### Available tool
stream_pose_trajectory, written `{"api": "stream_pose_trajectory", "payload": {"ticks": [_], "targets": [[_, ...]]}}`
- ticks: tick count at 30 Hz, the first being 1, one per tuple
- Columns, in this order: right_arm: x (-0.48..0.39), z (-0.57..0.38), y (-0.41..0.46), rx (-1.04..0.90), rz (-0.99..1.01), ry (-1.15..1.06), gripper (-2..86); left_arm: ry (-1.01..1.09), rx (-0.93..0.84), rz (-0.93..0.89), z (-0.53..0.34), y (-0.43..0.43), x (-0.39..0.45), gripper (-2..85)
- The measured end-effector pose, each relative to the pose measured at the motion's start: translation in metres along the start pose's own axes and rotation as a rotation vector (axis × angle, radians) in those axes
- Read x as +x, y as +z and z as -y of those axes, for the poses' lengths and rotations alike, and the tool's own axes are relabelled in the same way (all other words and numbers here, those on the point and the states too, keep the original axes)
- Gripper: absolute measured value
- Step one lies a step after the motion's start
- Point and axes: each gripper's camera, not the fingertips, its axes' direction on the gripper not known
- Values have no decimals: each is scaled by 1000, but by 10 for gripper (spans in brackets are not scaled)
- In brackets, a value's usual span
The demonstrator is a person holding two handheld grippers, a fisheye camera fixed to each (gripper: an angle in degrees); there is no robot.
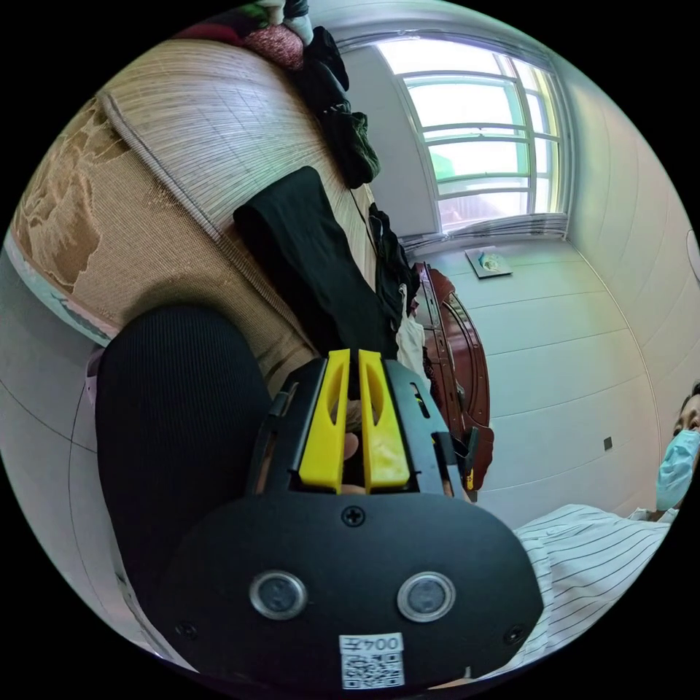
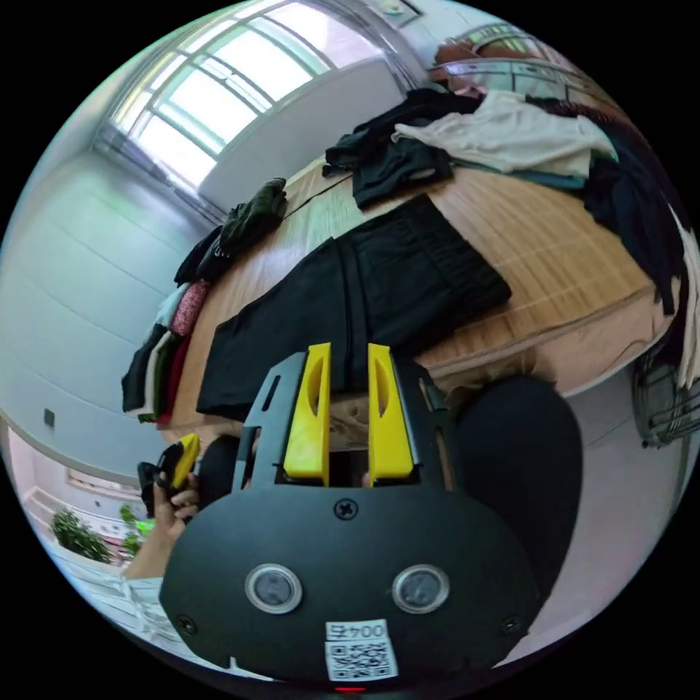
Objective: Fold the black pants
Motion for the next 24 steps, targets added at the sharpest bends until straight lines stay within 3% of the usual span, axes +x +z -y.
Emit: {"api": "stream_pose_trajectory", "payload": {"ticks": [4, 8, 12, 15, 20, 24], "targets": [[-9, 10, -1, -65, -145, -138, 99, 6, -18, 16, -13, 13, 0, 25], [-20, 21, 18, -208, -220, -184, 17, 24, -32, 52, -31, 26, 1, 27], [-24, 21, 45, -296, -372, -255, -2, 67, -40, 131, -49, 38, 9, 31], [-22, 16, 42, -252, -333, -250, -3, 201, -62, 242, -56, 55, 32, 39], [-18, 13, 33, -237, -247, -243, 40, 626, -166, 559, -60, 116, 87, 38], [-21, 7, 24, -212, -141, -298, 78, 729, -230, 673, -60, 163, 87, 20]]}}
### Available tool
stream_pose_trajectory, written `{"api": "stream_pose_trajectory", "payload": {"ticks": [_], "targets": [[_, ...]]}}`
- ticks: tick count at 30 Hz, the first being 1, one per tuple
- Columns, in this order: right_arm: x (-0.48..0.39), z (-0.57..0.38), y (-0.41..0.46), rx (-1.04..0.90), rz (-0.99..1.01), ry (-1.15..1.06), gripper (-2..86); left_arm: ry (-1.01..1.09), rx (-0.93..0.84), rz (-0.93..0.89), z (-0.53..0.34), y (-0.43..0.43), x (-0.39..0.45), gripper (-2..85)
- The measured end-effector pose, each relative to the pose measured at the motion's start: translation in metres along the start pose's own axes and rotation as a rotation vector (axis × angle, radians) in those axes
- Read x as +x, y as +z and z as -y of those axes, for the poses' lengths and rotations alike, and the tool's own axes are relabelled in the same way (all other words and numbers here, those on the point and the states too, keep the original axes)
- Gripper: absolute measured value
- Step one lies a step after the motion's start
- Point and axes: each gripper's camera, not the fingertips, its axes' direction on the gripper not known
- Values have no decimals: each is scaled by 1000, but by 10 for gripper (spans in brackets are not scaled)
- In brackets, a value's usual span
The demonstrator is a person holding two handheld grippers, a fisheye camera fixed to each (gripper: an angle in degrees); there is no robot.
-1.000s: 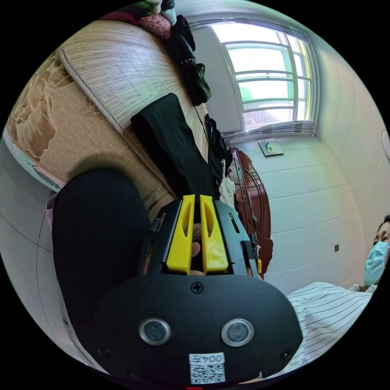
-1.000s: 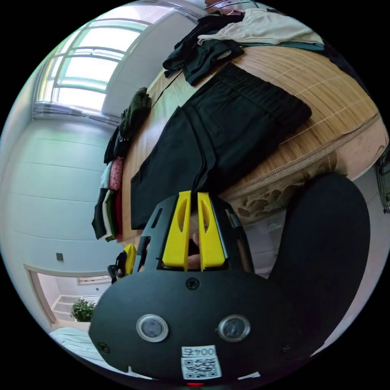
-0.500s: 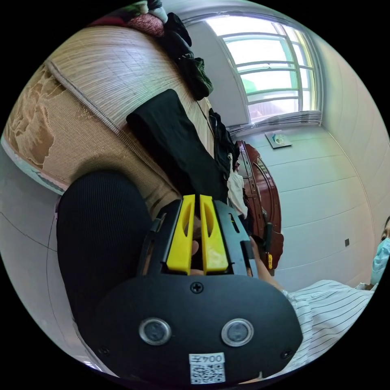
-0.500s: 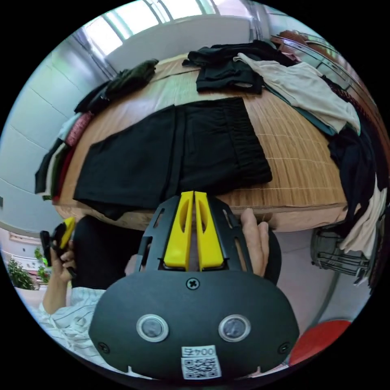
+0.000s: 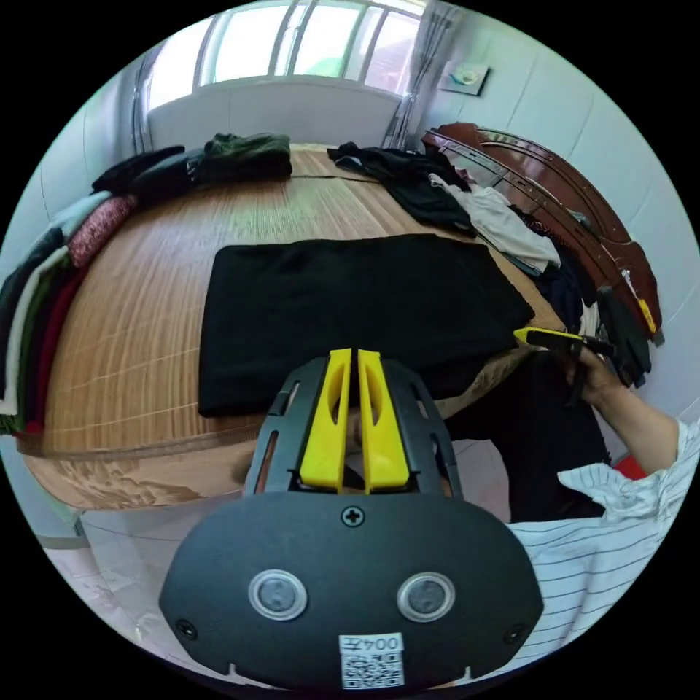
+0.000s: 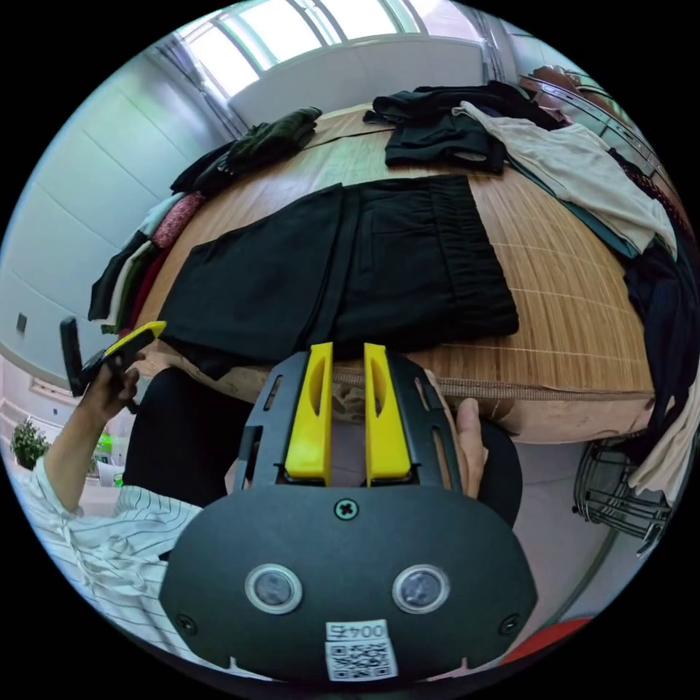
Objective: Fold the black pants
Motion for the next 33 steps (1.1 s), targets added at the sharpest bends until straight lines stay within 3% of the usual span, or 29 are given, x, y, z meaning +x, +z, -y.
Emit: {"api": "stream_pose_trajectory", "payload": {"ticks": [4, 9, 11, 16, 23, 26, 28, 33], "targets": [[-9, -9, -10, 57, -2, -59, 82, -71, -160, -81, 7, 66, 8, 10], [-38, -9, -24, 131, -46, -183, 74, -46, -146, -3, -1, 81, 40, 23], [-46, -2, -16, 103, 16, -191, 70, -11, -124, 9, -8, 76, 50, 48], [-57, 1, 12, 31, -63, -284, 74, -16, -120, 58, -23, 82, 52, 100], [-43, 17, 4, -52, -35, -251, 110, 41, -160, 76, -31, 96, 69, 112], [-43, 17, -2, -40, -50, -272, 117, 40, -86, 121, -37, 82, 69, 114], [-39, 18, 9, -101, -73, -282, 120, 33, -171, 104, -45, 102, 59, 113], [-39, 22, -6, -60, -74, -271, 124, 10, -117, 86, -42, 88, 57, 101]]}}
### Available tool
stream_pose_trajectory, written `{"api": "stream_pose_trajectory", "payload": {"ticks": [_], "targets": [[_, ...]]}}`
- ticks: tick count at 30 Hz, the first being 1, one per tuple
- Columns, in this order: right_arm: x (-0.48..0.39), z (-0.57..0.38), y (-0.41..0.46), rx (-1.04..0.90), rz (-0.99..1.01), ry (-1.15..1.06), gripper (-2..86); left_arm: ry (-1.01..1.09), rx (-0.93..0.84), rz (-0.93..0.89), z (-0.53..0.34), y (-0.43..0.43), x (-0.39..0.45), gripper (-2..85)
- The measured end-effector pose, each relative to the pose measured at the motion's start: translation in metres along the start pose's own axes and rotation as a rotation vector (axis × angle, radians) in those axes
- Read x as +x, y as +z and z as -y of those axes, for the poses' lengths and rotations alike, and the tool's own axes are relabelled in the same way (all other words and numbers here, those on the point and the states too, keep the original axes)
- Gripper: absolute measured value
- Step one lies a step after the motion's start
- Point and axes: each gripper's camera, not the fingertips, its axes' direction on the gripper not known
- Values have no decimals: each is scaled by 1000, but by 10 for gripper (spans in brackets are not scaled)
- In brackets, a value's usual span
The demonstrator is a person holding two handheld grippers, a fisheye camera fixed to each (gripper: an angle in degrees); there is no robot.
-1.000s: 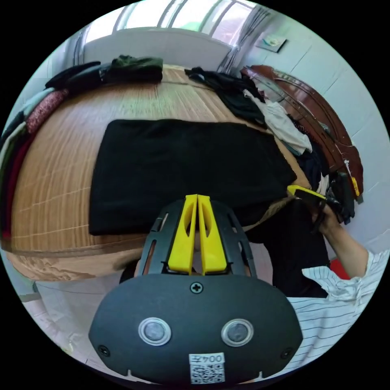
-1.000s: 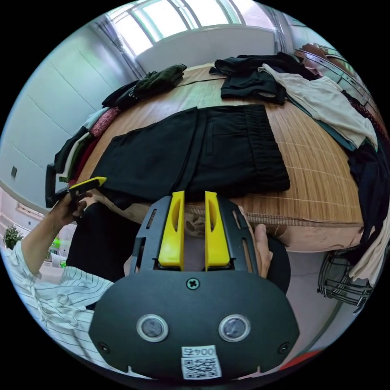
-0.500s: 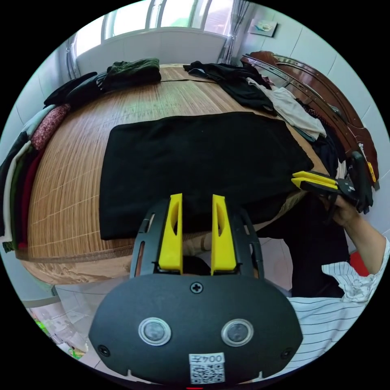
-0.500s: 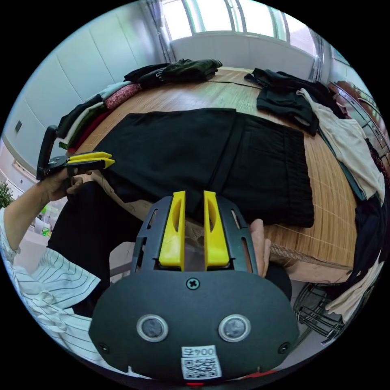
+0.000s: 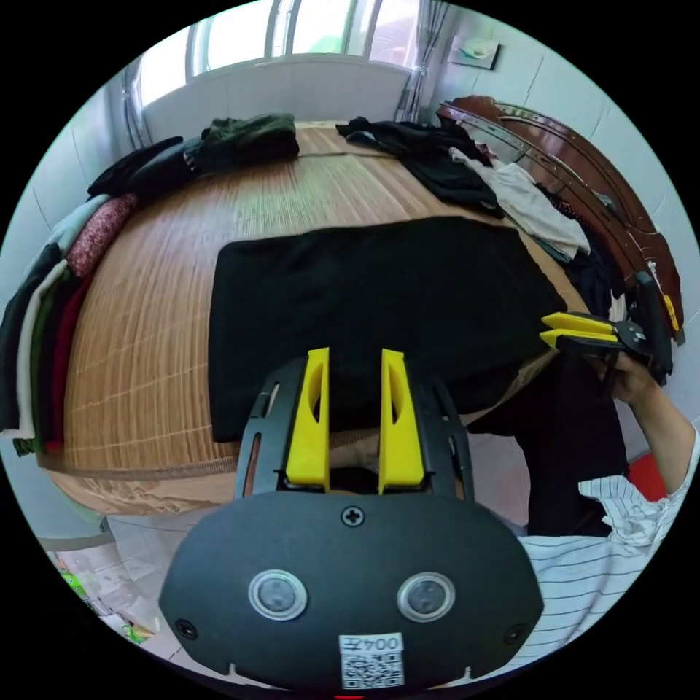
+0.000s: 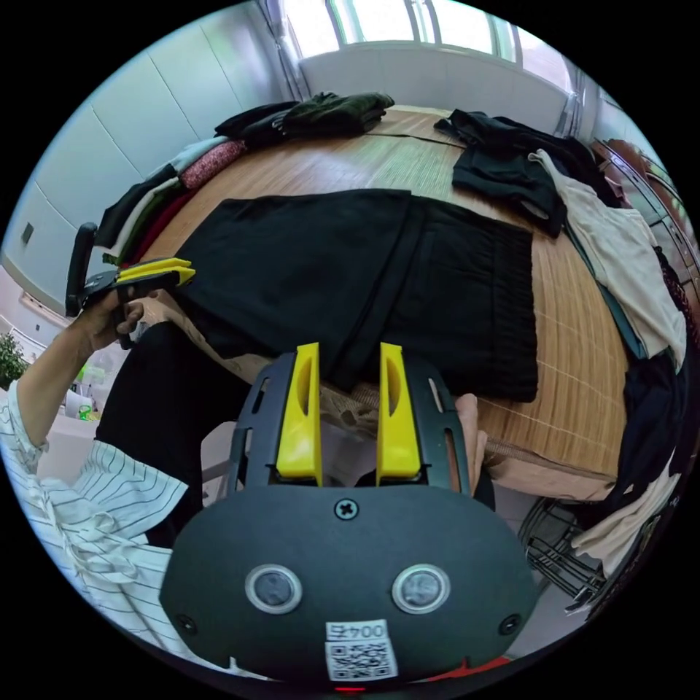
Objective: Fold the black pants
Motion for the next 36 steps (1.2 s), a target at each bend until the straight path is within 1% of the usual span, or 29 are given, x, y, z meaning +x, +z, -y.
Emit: {"api": "stream_pose_trajectory", "payload": {"ticks": [2, 4, 6, 10, 13, 15, 17, 18, 20, 21, 23, 26, 28, 30, 32, 36], "targets": [[7, -6, -11, 25, 13, 32, 125, 6, 100, 6, 8, -20, 2, 97], [14, -11, -14, 22, 7, 62, 124, 35, 148, -14, 25, -27, 3, 94], [21, -15, -14, 13, -11, 95, 121, 81, 139, 11, 48, -24, 7, 90], [24, -9, -14, 1, 20, 119, 101, 186, 32, 31, 108, 12, 12, 85], [23, 3, -10, 9, 27, 120, 88, 199, -45, 73, 145, 42, 10, 85], [23, 10, -2, -15, 8, 114, 81, 199, -91, 83, 161, 60, 9, 85], [28, 16, 15, -103, -11, 128, 72, 193, -178, 99, 172, 85, 7, 87], [29, 16, 19, -123, -3, 142, 67, 189, -166, 80, 173, 85, 5, 88], [38, 16, 22, -95, 23, 203, 43, 98, -157, 35, 177, 86, -6, 87], [40, 16, 23, -93, 30, 215, 37, 85, -158, 30, 177, 86, -8, 86], [49, 12, 25, -79, 28, 270, 8, 101, -157, 61, 178, 85, -4, 83], [53, 5, 27, -38, 54, 253, 2, 127, -184, 82, 185, 83, 1, 65], [54, 4, 25, -50, 58, 233, 6, 122, -199, 76, 190, 75, -3, 43], [56, -1, 18, -48, 70, 235, 21, 80, -145, 82, 187, 54, -10, 29], [57, -16, 2, 45, 90, 242, 39, 88, -62, 46, 165, 20, -12, 28], [53, -41, -11, 81, 112, 246, 70, 101, -33, 13, 98, -21, -16, 50]]}}
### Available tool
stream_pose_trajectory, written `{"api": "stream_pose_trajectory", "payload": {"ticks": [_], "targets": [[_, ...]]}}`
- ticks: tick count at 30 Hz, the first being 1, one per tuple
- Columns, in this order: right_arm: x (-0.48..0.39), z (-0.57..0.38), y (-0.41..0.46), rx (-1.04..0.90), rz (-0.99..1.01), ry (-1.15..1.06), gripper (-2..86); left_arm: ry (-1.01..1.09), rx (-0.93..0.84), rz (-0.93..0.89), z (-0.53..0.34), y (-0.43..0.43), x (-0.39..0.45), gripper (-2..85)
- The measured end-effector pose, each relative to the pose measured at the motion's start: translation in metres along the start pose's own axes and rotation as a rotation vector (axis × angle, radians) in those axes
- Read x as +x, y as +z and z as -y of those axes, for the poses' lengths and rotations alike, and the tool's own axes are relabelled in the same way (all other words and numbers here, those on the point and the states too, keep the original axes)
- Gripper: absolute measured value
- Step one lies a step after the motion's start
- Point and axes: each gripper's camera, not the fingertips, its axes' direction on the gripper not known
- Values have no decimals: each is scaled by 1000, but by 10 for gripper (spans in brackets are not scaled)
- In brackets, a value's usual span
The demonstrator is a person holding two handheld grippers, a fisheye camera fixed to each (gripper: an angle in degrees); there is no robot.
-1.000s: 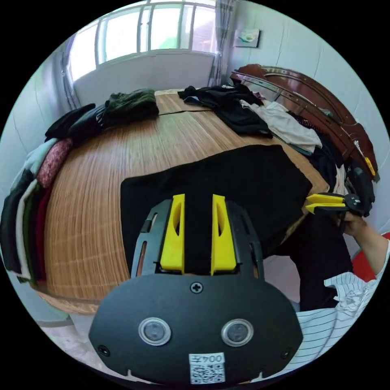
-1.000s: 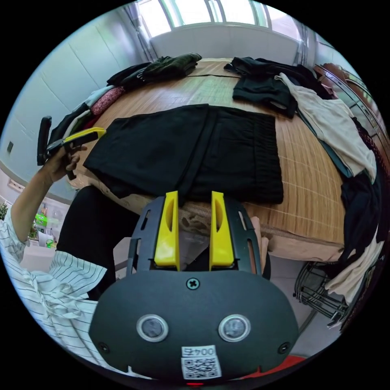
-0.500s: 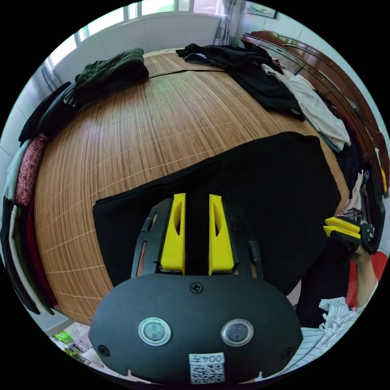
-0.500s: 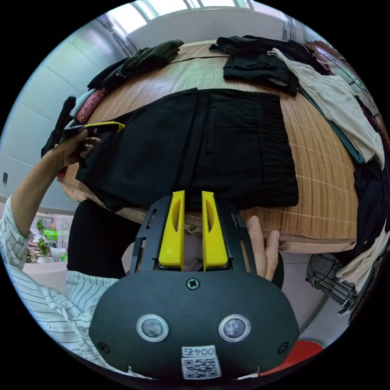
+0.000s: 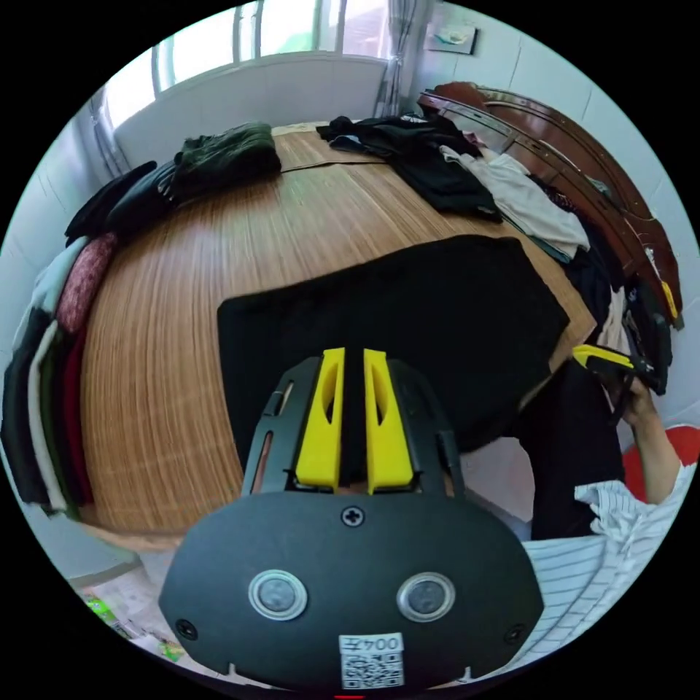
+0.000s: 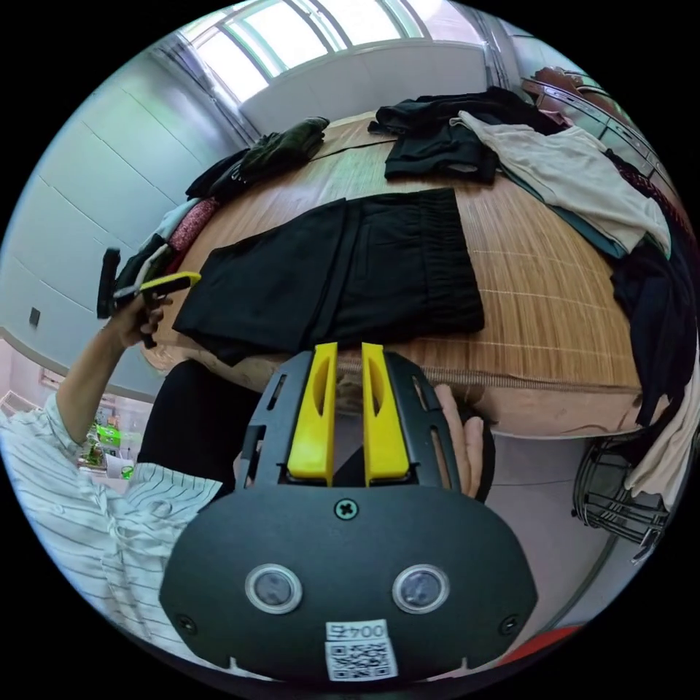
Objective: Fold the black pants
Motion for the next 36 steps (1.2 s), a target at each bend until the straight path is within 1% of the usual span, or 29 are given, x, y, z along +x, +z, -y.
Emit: {"api": "stream_pose_trajectory", "payload": {"ticks": [4, 8, 11, 15, 17, 21, 23, 26, 27, 28, 29, 31, 34, 36], "targets": [[-20, -25, -9, 64, 26, -45, 87, -197, 70, -61, -114, -45, -34, 87], [-54, -28, 6, 68, 1, -113, 61, -388, 90, -20, -220, -72, -65, 97], [-78, -20, 26, 86, 72, -127, 63, -494, 116, 1, -270, -82, -74, 96], [-123, -5, 56, 68, 71, -215, 62, -539, 152, -8, -294, -88, -70, 93], [-159, 5, 76, 74, 90, -287, 58, -544, 164, -29, -298, -85, -63, 92], [-221, 22, 107, 12, 97, -431, 21, -581, 169, -73, -307, -74, -60, 88], [-262, 35, 129, -30, 48, -533, 1, -616, 172, -100, -316, -69, -61, 86], [-294, 50, 154, -14, -28, -568, -5, -652, 182, -113, -328, -72, -65, 84], [-298, 52, 159, -20, -25, -572, -6, -655, 185, -114, -330, -73, -66, 83], [-306, 55, 174, -73, -33, -588, -7, -665, 191, -109, -335, -76, -69, 83], [-313, 54, 199, -211, -78, -626, -7, -676, 197, -105, -340, -79, -72, 82], [-317, 48, 203, -144, -86, -667, -7, -699, 204, -106, -347, -83, -80, 80], [-317, 61, 195, -206, -55, -637, -8, -742, 223, -117, -357, -88, -93, 78], [-305, 64, 177, -174, -22, -608, -8, -759, 235, -124, -361, -93, -100, 77]]}}
